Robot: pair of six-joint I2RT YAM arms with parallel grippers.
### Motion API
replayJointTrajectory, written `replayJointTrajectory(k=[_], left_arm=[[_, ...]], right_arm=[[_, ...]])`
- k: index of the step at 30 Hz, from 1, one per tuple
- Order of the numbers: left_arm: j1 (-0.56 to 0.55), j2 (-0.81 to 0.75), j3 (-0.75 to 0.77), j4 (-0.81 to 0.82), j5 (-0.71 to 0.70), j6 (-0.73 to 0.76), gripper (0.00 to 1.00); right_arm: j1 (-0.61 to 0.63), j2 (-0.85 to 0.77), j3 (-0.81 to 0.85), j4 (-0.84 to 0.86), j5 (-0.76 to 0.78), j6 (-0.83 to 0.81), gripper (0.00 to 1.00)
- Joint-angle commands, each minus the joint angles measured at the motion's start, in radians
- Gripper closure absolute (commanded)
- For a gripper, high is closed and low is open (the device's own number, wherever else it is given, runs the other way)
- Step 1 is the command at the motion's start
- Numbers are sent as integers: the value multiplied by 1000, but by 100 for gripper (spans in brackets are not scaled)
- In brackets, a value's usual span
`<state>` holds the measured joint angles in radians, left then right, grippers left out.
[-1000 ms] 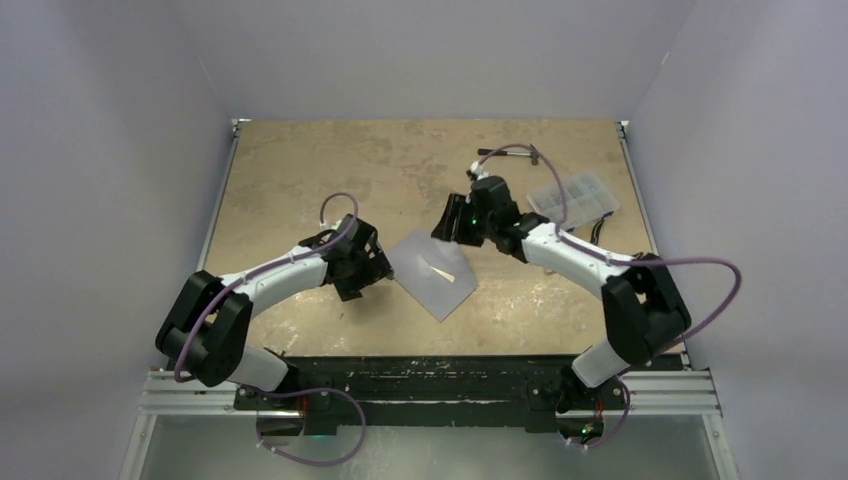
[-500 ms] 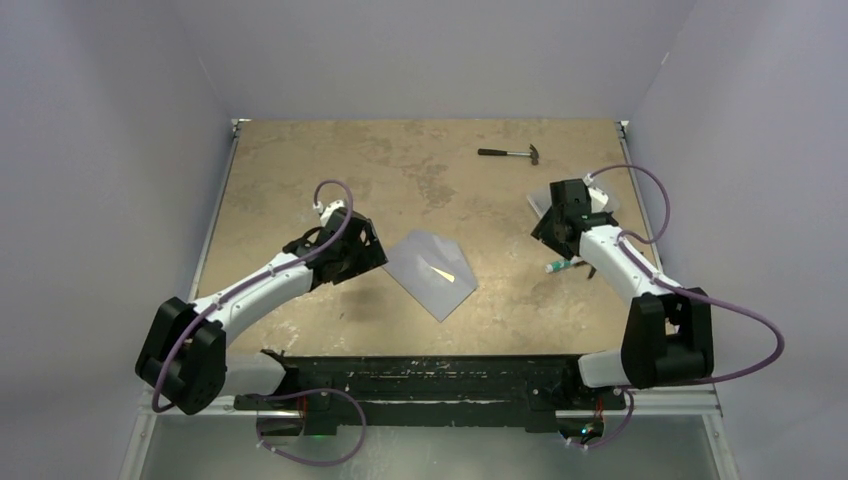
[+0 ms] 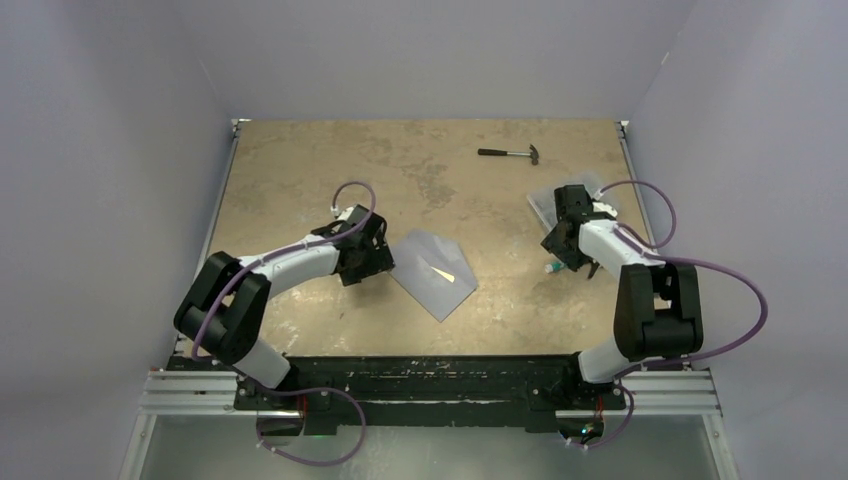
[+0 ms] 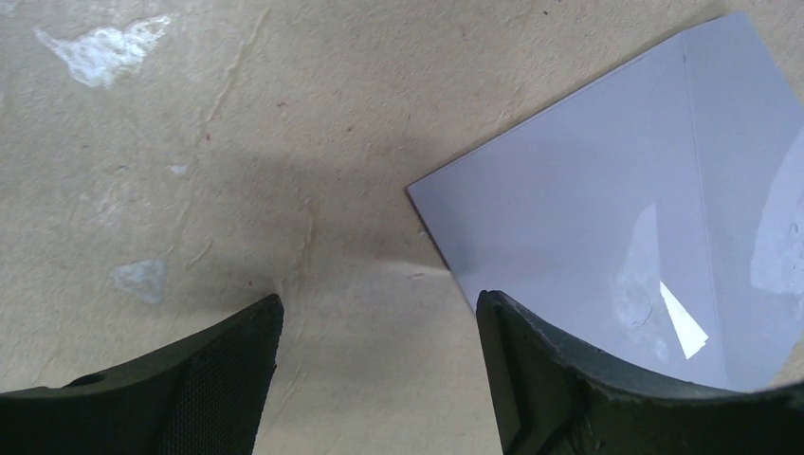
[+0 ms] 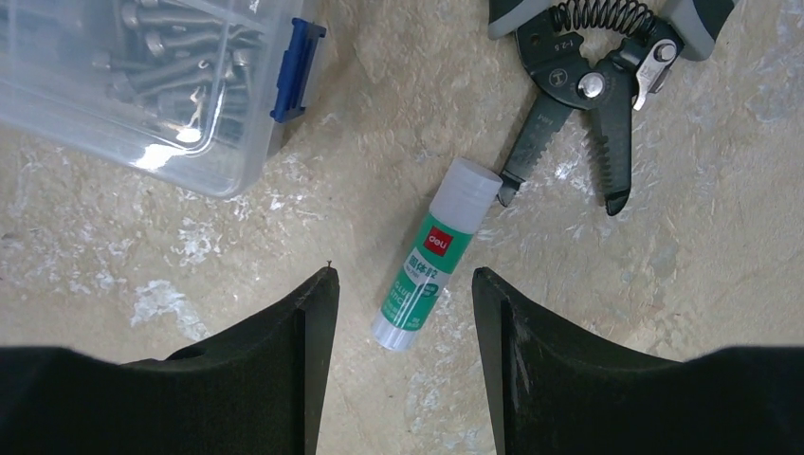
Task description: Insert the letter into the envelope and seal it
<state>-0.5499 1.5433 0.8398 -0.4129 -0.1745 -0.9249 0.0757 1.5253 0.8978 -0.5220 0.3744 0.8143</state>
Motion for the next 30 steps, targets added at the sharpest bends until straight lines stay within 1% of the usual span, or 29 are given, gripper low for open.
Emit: replayJointTrajectory(k=[1, 5, 8, 12, 16, 18, 20, 22, 25, 27, 29, 30], left_arm=[[4, 57, 43, -18, 43, -16, 26], [4, 98, 52, 27, 93, -20, 26], [4, 154, 88, 52, 107, -2, 31], [4, 216, 142, 136, 158, 44, 39], [4, 266, 210, 162, 170, 74, 41], [4, 268, 228, 148, 170, 74, 42], [4, 253, 232, 142, 155, 80, 41], [7, 233, 239, 124, 143, 85, 39], [8, 191, 258, 83, 115, 88, 32], [8, 142, 257, 74, 91, 85, 29], [8, 77, 254, 84, 80, 91, 27], [8, 61, 257, 88, 82, 99, 26]], right_arm=[[-8, -3, -23, 26, 14, 31, 43], [-16, 9, -46, 53, -9, 35, 44], [-17, 25, -60, 63, -17, 44, 49], [-18, 35, -75, 82, -18, 38, 60], [-17, 28, -85, 104, -26, 26, 72], [-17, 1, -95, 122, -21, 5, 82], [-15, -42, -109, 147, -62, -14, 94], [-10, -90, -110, 156, -100, -27, 100], [6, -182, -86, 152, -176, -40, 100], [18, -261, -78, 188, -268, -52, 100], [39, -375, -90, 306, -384, -60, 100], [50, -405, -101, 345, -423, -56, 100]])
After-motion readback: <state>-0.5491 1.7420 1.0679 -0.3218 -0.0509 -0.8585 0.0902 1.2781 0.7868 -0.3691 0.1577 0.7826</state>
